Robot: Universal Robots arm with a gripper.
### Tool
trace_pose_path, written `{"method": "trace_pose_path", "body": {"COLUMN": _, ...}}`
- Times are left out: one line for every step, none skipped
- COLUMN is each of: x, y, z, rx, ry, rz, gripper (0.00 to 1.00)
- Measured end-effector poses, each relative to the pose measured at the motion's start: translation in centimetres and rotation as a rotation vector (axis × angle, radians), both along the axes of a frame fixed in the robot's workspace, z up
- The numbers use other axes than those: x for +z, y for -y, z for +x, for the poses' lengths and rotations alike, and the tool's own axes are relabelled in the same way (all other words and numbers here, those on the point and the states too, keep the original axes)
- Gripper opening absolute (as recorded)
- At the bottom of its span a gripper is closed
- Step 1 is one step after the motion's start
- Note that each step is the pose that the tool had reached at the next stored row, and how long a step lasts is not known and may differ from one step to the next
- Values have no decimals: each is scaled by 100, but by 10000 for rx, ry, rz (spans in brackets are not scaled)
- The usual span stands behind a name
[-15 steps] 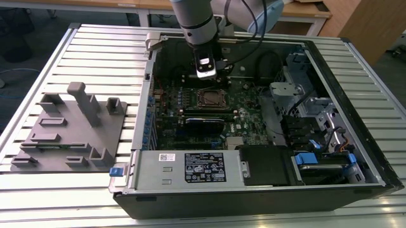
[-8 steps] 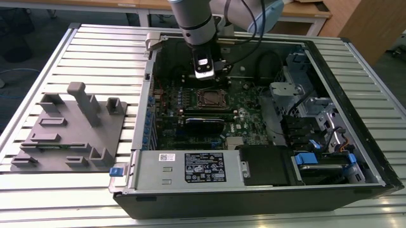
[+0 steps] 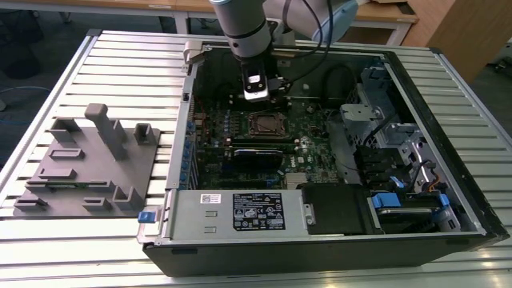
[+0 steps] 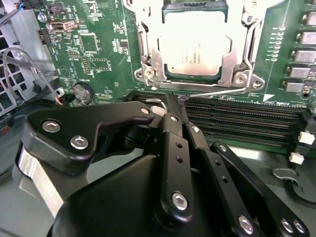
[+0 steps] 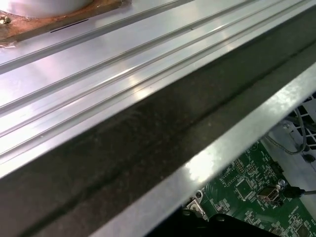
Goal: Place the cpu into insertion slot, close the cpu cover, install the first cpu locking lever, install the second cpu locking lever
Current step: 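Install the first cpu locking lever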
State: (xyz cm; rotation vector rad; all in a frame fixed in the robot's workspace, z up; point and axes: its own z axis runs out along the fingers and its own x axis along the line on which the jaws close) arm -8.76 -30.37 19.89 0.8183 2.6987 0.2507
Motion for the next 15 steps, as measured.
{"method": "trace_pose_path", "body": {"x": -4, "y": 0, "z": -10, "rx": -17, "ry": 1, "rz": 5, "gripper": 10}}
{"method": "trace_pose_path", "body": {"x": -7, "y": 0, "z": -20, "rx": -32, "ry": 1, "rz": 10, "gripper": 10}}
{"method": "trace_pose_path", "body": {"x": -10, "y": 0, "z": -29, "rx": -49, "ry": 1, "rz": 16, "gripper": 10}}
{"method": "trace_pose_path", "body": {"x": -13, "y": 0, "z": -36, "rx": -66, "ry": 1, "rz": 23, "gripper": 10}}
{"method": "trace_pose_path", "body": {"x": -18, "y": 0, "z": -43, "rx": -90, "ry": 1, "rz": 29, "gripper": 10}}
{"method": "trace_pose_path", "body": {"x": -22, "y": 1, "z": -49, "rx": -114, "ry": -1, "rz": 31, "gripper": 10}}
{"method": "trace_pose_path", "body": {"x": -26, "y": 1, "z": -57, "rx": -141, "ry": -2, "rz": 31, "gripper": 10}}
{"method": "trace_pose_path", "body": {"x": -31, "y": 1, "z": -64, "rx": -168, "ry": -1, "rz": 31, "gripper": 10}}
{"method": "trace_pose_path", "body": {"x": -36, "y": 1, "z": -72, "rx": -197, "ry": -1, "rz": 31, "gripper": 10}}
{"method": "trace_pose_path", "body": {"x": -40, "y": 1, "z": -80, "rx": -221, "ry": -1, "rz": 32, "gripper": 10}}
{"method": "trace_pose_path", "body": {"x": -44, "y": 1, "z": -87, "rx": -247, "ry": 0, "rz": 32, "gripper": 10}}
{"method": "trace_pose_path", "body": {"x": -48, "y": 0, "z": -95, "rx": -276, "ry": 0, "rz": 32, "gripper": 10}}
{"method": "trace_pose_path", "body": {"x": -52, "y": 0, "z": -100, "rx": -301, "ry": -1, "rz": 32, "gripper": 10}}
{"method": "trace_pose_path", "body": {"x": -57, "y": 0, "z": -103, "rx": -332, "ry": 1, "rz": 34, "gripper": 10}}
{"method": "trace_pose_path", "body": {"x": -62, "y": 0, "z": -103, "rx": -363, "ry": 1, "rz": 34, "gripper": 10}}
